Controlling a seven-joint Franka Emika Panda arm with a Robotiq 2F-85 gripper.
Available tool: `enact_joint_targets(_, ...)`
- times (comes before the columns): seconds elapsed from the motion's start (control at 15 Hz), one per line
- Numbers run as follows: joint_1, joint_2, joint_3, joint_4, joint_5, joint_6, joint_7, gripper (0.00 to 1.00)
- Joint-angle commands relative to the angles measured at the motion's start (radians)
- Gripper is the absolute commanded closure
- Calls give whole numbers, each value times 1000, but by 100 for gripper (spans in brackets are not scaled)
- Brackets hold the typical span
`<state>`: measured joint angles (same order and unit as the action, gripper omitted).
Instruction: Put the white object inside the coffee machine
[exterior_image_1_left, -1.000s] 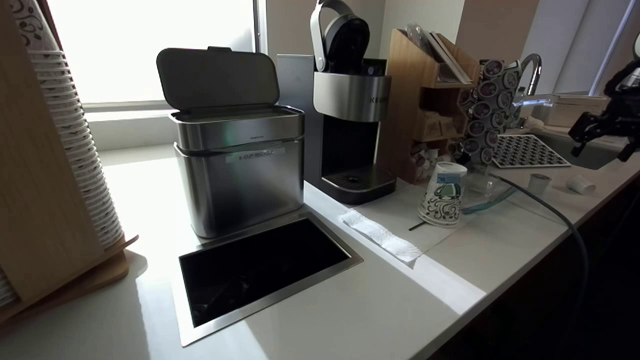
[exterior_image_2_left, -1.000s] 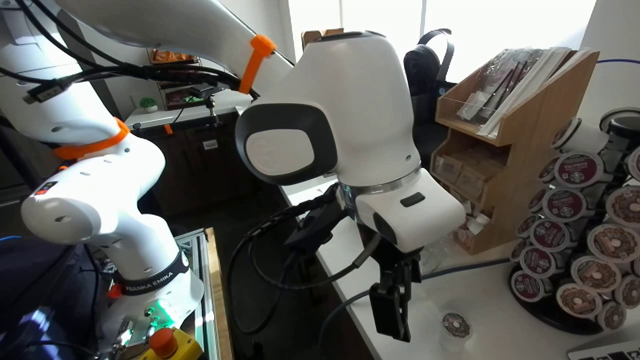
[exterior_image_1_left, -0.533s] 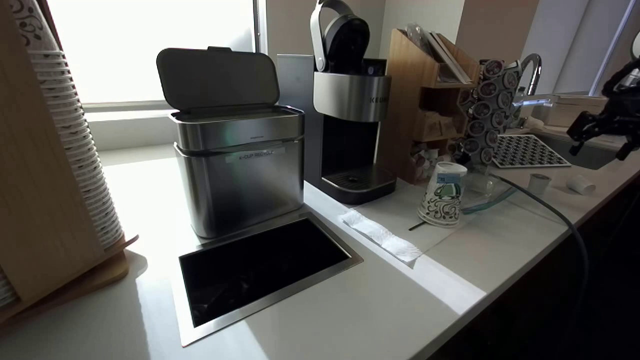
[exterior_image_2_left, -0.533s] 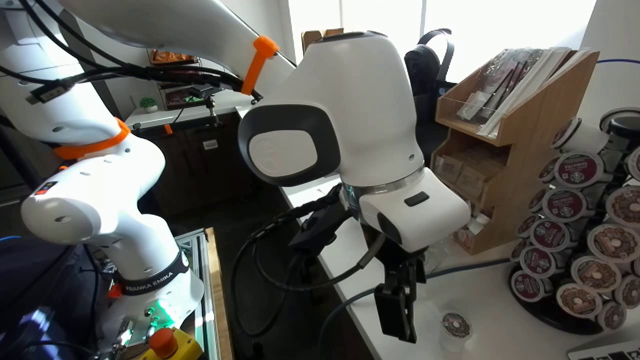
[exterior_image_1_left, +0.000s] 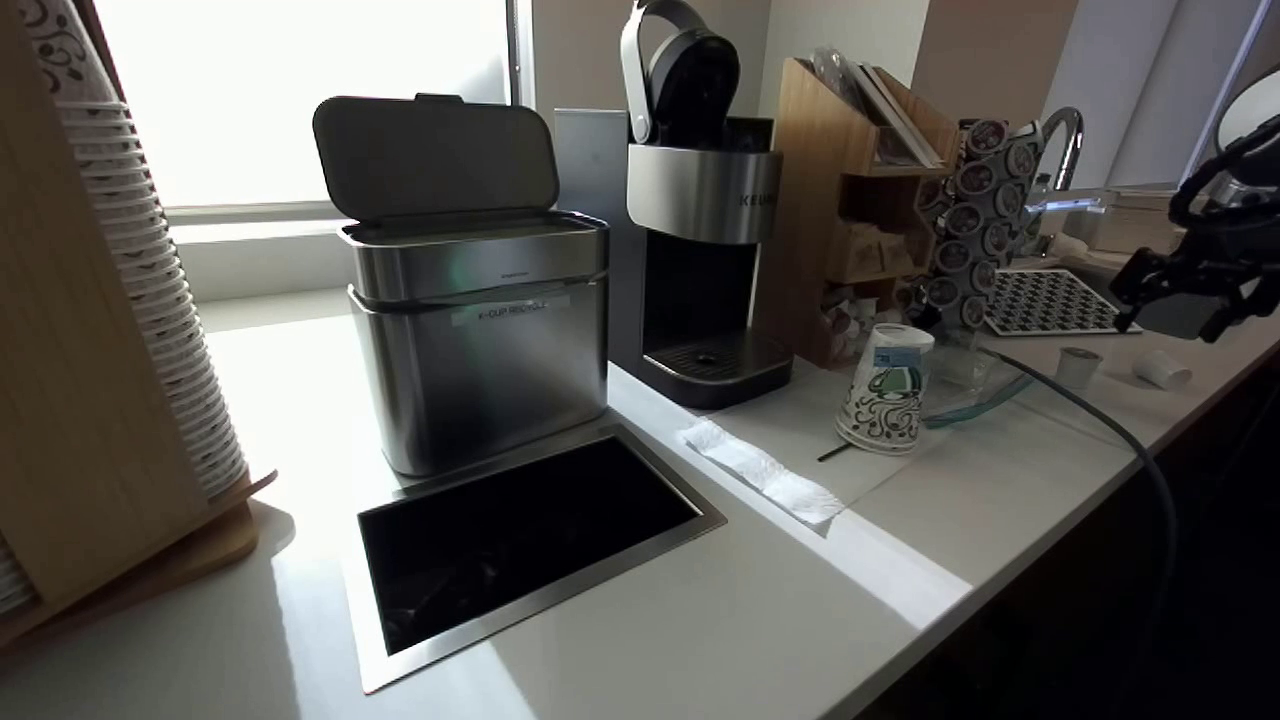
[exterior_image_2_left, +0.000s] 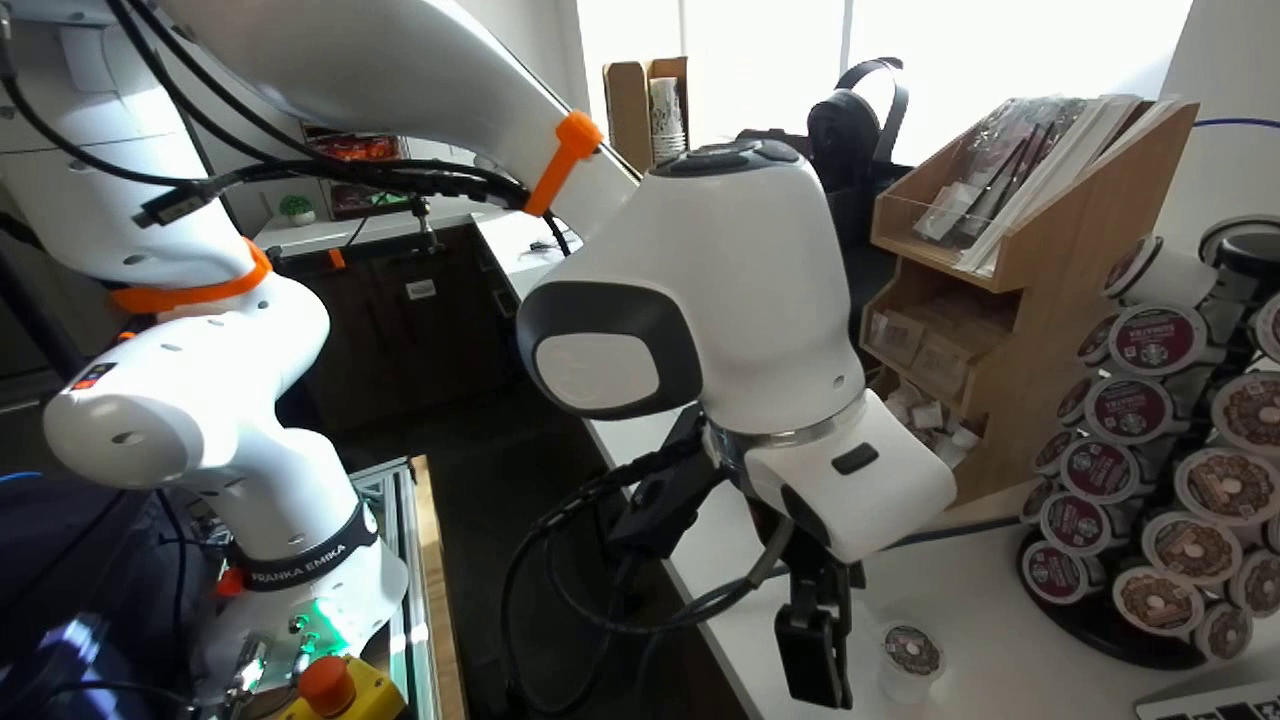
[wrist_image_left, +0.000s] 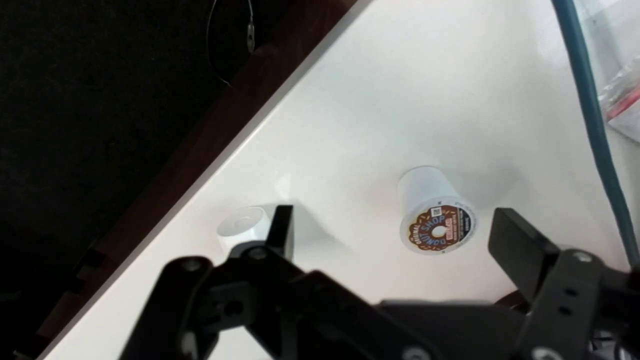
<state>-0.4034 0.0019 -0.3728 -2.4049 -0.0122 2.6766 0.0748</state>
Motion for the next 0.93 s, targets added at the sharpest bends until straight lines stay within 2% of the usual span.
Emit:
enact_joint_targets(0.0,10,57,4,18,122,58,-118,0)
enact_joint_targets(0.6,-11,163,60,69,310,135,-329,0)
enact_joint_targets(0.87,-23,202,85,93,360,159,-384,5)
